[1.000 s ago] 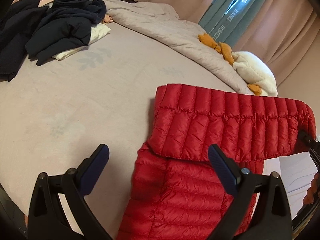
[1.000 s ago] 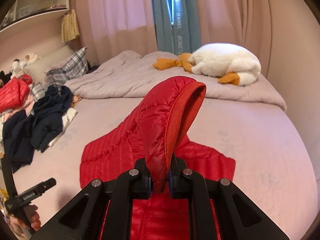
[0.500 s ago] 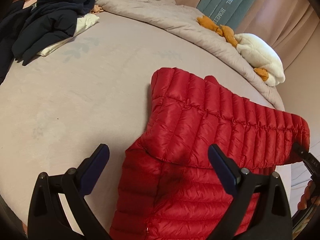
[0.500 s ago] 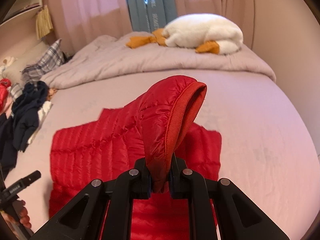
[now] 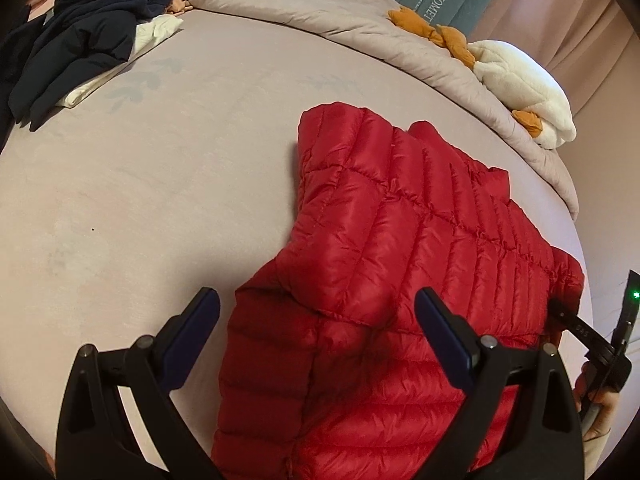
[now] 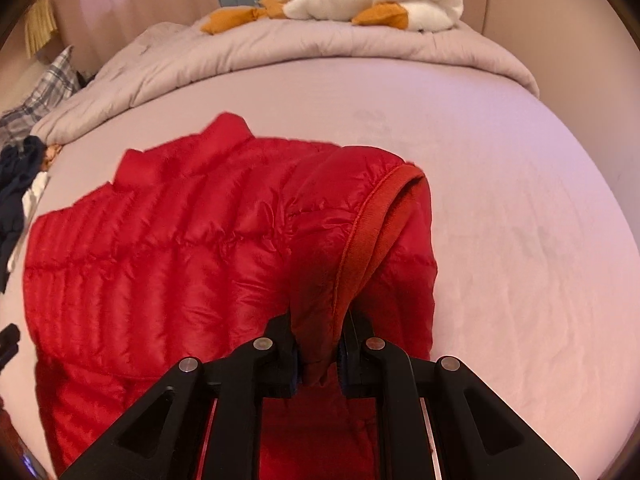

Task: Fold large clothes
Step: 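Grasp the hood with the right tool and fold it over the jacket body, then open the right tool and move both tools to the jacket hem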

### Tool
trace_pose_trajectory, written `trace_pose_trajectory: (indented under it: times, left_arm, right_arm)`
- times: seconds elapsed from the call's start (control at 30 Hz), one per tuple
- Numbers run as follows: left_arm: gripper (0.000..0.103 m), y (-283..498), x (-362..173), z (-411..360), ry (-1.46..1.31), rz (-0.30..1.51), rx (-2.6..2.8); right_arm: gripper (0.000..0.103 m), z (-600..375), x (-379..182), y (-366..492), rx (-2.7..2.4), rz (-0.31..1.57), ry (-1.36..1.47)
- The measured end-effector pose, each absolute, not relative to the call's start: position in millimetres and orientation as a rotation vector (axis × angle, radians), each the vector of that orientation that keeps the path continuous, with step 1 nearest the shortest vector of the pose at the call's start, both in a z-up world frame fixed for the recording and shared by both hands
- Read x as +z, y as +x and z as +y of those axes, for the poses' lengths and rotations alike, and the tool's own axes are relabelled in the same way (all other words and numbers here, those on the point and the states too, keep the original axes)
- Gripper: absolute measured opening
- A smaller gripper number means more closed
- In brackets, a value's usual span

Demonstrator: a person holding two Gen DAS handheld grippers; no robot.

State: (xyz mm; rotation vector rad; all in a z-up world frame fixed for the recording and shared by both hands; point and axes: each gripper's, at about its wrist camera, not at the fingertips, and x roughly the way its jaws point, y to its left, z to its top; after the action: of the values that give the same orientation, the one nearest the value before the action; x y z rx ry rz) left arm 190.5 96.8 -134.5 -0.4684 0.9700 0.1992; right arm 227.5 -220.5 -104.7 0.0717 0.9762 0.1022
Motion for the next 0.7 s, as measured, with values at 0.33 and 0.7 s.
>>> trace_pose_trajectory:
  times: [0.33,0.7]
  left_arm:
    - [0.097,170.0,-129.7,95.6,-0.479,0.967,0.207]
    - [0.099,108.5,-82.0,83.6,-0.473,0.869,0.182]
  right_arm:
    - [0.029,-223.6,-107.4,223.9,0.063,0.984,0.03]
    - [0.092,-243.9,-45.4,162.3,0.045,0.809,-0.002]
